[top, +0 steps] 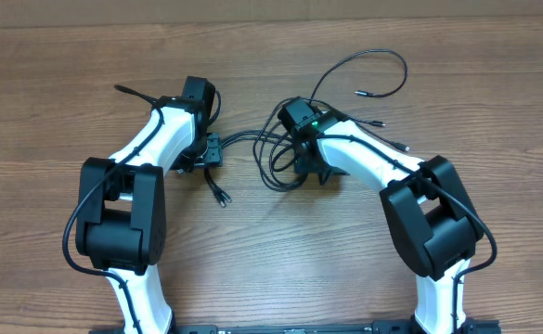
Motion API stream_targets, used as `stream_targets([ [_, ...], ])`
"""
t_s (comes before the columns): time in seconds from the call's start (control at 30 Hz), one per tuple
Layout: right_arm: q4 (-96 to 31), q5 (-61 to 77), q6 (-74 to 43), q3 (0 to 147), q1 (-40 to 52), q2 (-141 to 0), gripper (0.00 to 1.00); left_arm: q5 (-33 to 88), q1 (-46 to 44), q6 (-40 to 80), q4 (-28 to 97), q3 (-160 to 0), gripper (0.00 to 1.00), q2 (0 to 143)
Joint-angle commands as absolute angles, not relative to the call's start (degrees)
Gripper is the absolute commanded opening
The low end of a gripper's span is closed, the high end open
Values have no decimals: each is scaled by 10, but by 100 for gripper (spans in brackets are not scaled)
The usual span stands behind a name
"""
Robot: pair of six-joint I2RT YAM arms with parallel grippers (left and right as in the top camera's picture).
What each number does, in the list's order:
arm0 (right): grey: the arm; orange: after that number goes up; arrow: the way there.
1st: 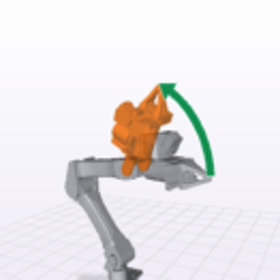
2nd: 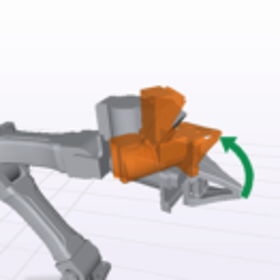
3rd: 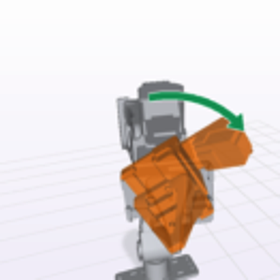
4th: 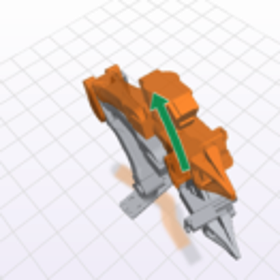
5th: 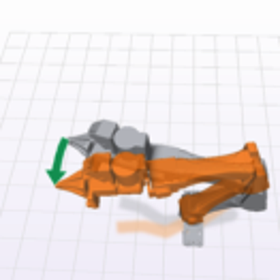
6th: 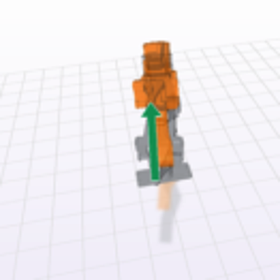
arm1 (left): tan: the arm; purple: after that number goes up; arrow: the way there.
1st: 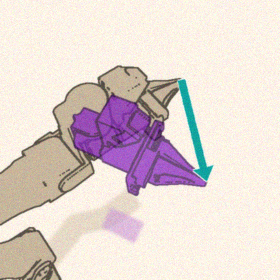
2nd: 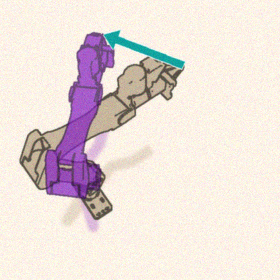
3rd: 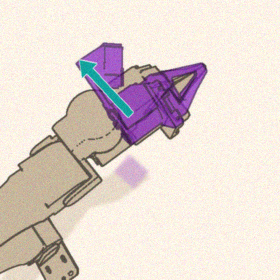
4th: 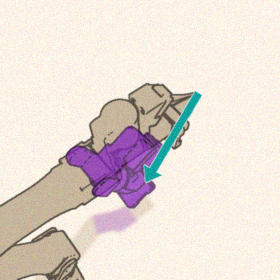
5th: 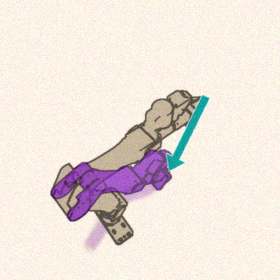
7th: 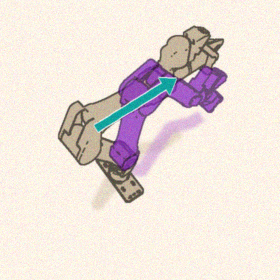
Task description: Untangle cables
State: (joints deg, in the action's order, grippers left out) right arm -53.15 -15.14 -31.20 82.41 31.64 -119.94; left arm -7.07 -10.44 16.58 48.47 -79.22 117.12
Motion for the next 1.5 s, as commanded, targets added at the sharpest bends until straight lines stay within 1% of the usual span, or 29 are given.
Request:
stream_targets([
  [0.0, -590, -67, -237, 771, 309, -1277, 76, 12, -105, 168, 458, -770, 68, 1213],
  [0.1, -625, -43, -237, 771, 309, -1277, 76, 12, -105, 168, 457, -770, 69, 1213],
  [0.23, -643, -44, -237, 771, 307, -1277, 77, 12, -106, 168, 456, -770, 72, 1213],
  [0.27, -642, -43, -237, 771, 305, -1277, 80, 12, -106, 168, 456, -770, 73, 1213],
  [0.33, -642, -30, -235, 771, 301, -1277, 88, 12, -106, 168, 455, -770, 78, 1213],
  [0.4, -644, 33, -189, 771, 301, -1277, 100, 12, -106, 168, 451, -770, 82, 1213],
  [0.43, -650, 41, -176, 771, 301, -1277, 100, 16, -106, 168, 447, -770, 87, 1213],
  [0.47, -653, 43, -175, 771, 301, -1277, 98, 18, -106, 168, 445, -770, 89, 1213],
  [0.5, -660, 50, -175, 771, 301, -1277, 90, 28, -106, 168, 442, -770, 90, 1213],
  [0.57, -666, 67, -175, 771, 301, -1277, 81, 43, -106, 167, 438, -770, 91, 1213],
  [0.63, -670, 79, -175, 771, 301, -1277, 79, 63, -107, 167, 435, -770, 95, 1214],
  [0.67, -670, 79, -175, 772, 301, -1277, 75, 67, -109, 167, 434, -770, 97, 1214],
  [0.7, -670, 79, -175, 773, 301, -1277, 69, 67, -110, 167, 433, -770, 99, 1214],
  [0.73, -667, 83, -175, 773, 301, -1277, 61, 67, -113, 167, 432, -770, 100, 1214],
  [0.77, -663, 86, -175, 773, 301, -1277, 55, 67, -116, 167, 430, -770, 100, 1214],
  [0.9, -649, 87, -175, 774, 301, -1277, 48, 67, -130, 150, 425, -770, 100, 1214],
  [1.0, -651, 87, -175, 778, 301, -1276, 49, 67, -137, 134, 426, -770, 100, 1214],
  [1.13, -651, 87, -175, 779, 301, -1276, 47, 67, -141, 133, 434, -775, 100, 1210],
  [1.17, -653, 87, -175, 781, 301, -1276, 47, 67, -142, 133, 446, -781, 98, 1206],
  [1.27, -652, 87, -175, 787, 301, -1276, 51, 58, -142, 133, 480, -799, 98, 1182],
  [1.33, -651, 87, -174, 795, 301, -1276, 56, 56, -142, 133, 495, -809, 100, 1157],
  [1.37, -653, 87, -169, 804, 301, -1276, 69, 56, -142, 133, 497, -814, 100, 1138],
  [1.4, -672, 87, -161, 822, 301, -1276, 93, 46, -141, 136, 493, -817, 100, 1112],
  [1.43, -692, 87, -162, 847, 301, -1276, 96, 12, -138, 162, 488, -817, 100, 1086],
  [1.47, -698, 87, -162, 856, 301, -1276, 97, 0, -136, 174, 488, -817, 100, 1077],
])
